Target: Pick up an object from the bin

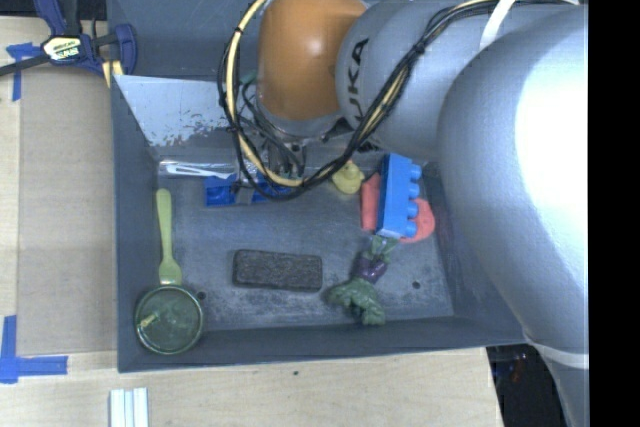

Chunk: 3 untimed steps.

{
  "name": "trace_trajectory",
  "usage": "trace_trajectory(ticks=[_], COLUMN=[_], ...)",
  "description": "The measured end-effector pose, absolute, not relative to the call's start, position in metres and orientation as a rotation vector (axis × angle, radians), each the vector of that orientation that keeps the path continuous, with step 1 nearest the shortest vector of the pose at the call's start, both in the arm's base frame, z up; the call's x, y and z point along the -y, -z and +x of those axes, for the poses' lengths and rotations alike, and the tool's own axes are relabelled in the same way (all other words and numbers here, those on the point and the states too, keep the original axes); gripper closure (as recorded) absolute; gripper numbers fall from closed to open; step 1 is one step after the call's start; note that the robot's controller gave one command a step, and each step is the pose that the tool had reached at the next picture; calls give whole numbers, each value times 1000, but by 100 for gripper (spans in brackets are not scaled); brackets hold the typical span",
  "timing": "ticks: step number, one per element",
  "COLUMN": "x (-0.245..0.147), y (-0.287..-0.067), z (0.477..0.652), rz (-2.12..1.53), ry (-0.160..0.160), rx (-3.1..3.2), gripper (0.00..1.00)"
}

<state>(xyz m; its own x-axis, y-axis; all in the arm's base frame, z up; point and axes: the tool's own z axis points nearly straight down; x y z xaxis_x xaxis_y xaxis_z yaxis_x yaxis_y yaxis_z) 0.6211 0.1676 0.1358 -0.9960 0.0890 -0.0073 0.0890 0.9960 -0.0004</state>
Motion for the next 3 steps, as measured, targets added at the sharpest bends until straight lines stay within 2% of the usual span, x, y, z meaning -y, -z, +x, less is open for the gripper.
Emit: trace_trajectory(ticks=[1,2,3], x=[-161,-160,-145], y=[-220,-173,-141], z=[626,626,623], rz=[208,237,203], ry=[2,-3,0], rx=[-3127,-3115,-3122], gripper=[100,100,100])
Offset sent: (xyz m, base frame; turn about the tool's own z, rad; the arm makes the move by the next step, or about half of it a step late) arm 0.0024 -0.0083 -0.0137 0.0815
